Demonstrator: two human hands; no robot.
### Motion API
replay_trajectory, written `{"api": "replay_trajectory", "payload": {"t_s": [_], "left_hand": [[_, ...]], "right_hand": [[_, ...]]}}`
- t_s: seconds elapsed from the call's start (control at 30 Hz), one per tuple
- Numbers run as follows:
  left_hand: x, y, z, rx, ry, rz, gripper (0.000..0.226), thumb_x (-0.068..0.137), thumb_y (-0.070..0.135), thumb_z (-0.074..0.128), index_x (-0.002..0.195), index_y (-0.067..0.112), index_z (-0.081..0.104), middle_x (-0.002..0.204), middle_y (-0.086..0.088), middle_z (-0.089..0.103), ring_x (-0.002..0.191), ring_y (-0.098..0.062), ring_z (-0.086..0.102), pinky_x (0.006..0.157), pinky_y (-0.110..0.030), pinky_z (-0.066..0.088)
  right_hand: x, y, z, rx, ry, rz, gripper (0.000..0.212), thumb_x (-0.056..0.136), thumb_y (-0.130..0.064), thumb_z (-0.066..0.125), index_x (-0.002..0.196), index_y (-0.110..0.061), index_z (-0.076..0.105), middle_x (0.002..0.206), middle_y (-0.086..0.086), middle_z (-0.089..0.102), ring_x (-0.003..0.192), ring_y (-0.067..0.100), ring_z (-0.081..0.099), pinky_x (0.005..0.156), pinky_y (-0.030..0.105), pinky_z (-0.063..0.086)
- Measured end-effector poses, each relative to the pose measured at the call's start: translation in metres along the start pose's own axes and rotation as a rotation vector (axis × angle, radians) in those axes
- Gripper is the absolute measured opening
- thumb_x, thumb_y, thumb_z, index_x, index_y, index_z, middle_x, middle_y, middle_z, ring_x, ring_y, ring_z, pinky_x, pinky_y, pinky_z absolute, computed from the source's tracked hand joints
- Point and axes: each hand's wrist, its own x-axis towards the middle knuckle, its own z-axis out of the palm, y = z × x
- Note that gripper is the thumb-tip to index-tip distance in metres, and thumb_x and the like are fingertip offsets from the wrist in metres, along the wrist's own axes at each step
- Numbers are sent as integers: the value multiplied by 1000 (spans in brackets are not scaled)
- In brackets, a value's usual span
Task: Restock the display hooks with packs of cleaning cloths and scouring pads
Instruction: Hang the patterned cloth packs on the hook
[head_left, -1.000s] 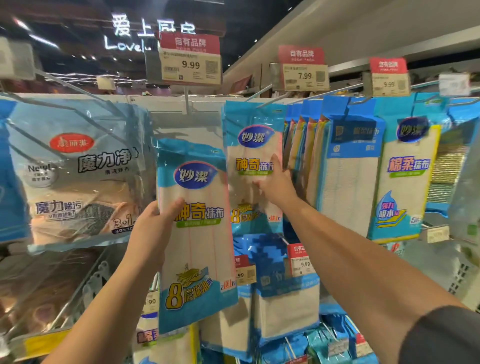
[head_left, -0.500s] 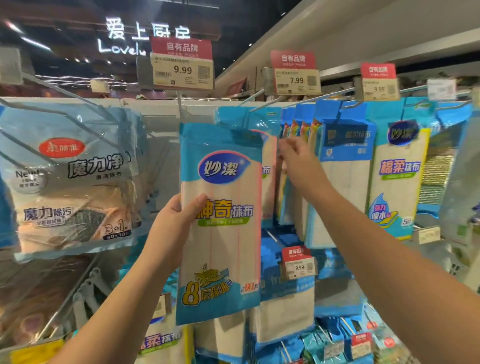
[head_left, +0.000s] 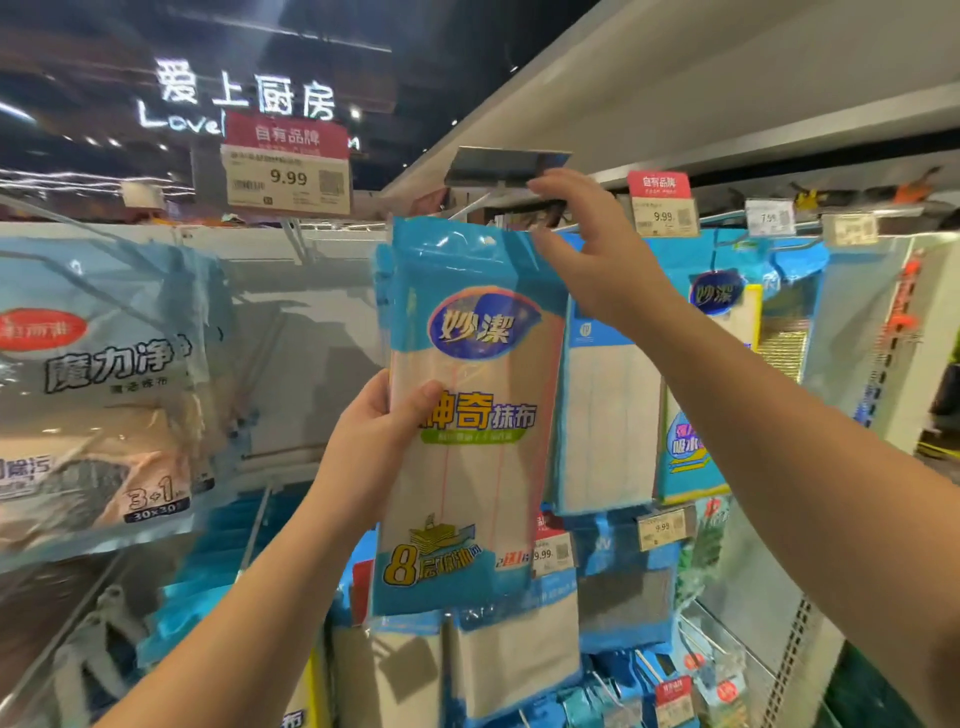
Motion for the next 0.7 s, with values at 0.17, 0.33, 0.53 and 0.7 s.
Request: {"api": "replay_trajectory", "payload": {"t_s": [0.17,0.33,0.53,0.7], "left_hand": [[13,8,9,-23,0,7,28,94,36,68,116,20,63,105,-7,77,95,-31,75,89,-60,57],[20,16,13,-61,-25,-13,25,98,32,63,120,21,62,107,-6,77,97,-29,75,90,-55,58],[24,21,18,-55,-39,-6,24,99,32,61,120,21,60,105,-4,78,93,-26,76,78,-46,63],[27,19,18,-97,-40,-43,24,99,33,62,120,22,61,106,-6,77,94,-27,76,78,-47,62]], "right_hand": [[8,-2,-1,-132,-78,-29,42,97,-19,58,138,-19,51,151,0,44,139,18,35,115,35,29],[9,-2,-2,-149,-84,-15,41,97,-20,57,137,-22,51,152,-2,42,141,19,34,116,43,29],[8,-2,-2,-142,-86,4,40,98,-21,55,138,-24,50,153,-3,40,142,19,31,117,49,28],[7,0,-2,-120,-85,-6,41,97,-21,56,138,-23,50,151,-2,42,141,19,32,116,49,30]]}}
